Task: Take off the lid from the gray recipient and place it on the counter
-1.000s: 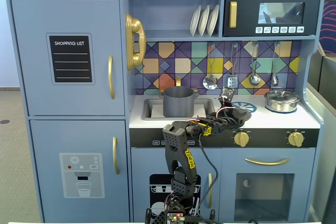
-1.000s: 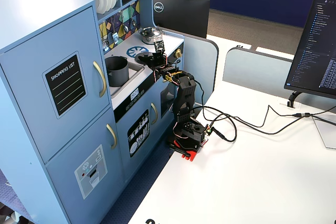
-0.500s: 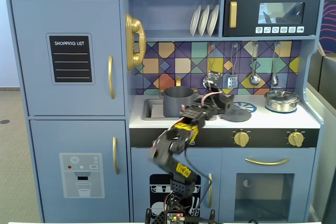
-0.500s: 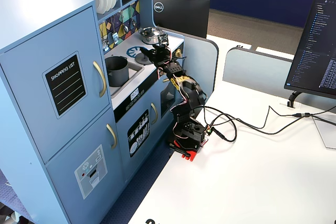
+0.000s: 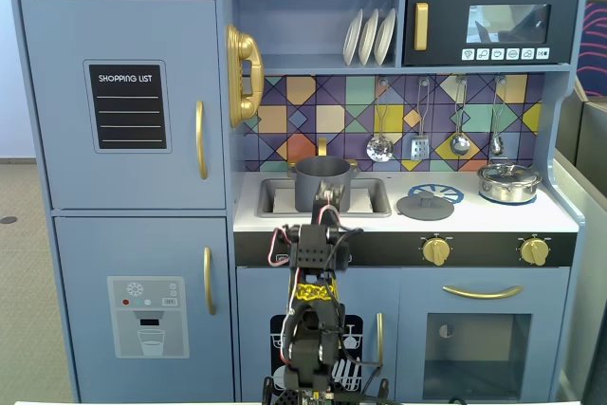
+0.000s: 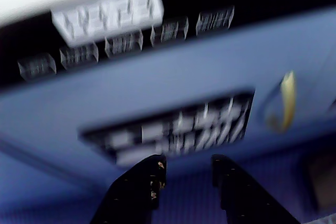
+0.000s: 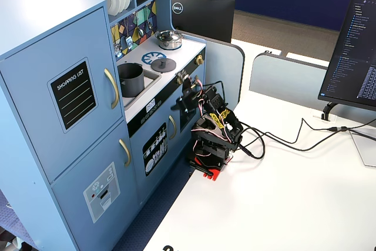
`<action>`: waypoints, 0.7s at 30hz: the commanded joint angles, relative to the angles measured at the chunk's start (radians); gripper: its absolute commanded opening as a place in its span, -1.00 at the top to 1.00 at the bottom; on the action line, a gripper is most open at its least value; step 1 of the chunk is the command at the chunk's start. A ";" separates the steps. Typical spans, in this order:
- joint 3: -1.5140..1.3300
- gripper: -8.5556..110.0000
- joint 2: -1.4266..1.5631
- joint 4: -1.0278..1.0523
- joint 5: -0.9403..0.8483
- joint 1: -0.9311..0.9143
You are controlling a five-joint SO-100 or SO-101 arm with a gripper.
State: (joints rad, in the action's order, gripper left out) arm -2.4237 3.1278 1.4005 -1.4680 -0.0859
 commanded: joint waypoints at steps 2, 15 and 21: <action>-0.259 0.86 0.044 -0.057 0.014 0.063; -0.577 0.86 0.051 0.130 -0.063 0.083; -0.577 0.83 0.051 0.129 -0.046 0.084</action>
State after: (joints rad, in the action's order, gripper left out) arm -2.9759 3.1845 1.3652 -1.5110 -0.0061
